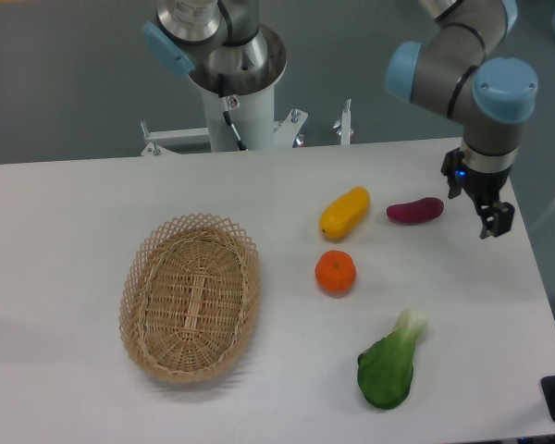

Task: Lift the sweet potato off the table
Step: 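Lower the open gripper down onto the purple sweet potato, then close the gripper around the purple sweet potato and lift it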

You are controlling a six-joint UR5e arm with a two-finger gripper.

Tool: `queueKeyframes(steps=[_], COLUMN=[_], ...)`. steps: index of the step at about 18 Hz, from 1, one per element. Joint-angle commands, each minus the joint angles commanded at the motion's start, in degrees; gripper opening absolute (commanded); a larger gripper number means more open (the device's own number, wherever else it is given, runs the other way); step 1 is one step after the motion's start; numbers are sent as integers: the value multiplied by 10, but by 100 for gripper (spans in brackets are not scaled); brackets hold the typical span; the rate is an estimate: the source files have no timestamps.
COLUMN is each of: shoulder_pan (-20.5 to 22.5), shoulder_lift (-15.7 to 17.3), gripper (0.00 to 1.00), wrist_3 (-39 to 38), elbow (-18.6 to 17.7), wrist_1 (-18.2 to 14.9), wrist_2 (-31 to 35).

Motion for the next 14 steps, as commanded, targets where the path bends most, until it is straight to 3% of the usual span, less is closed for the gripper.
queueKeyframes(steps=[4,14], shoulder_pan=[19,26], shoulder_lift=[-10,-64], gripper=[100,100], wrist_3=[19,9], elbow=[-29,-40], wrist_1=[35,40], wrist_2=[-1,-4])
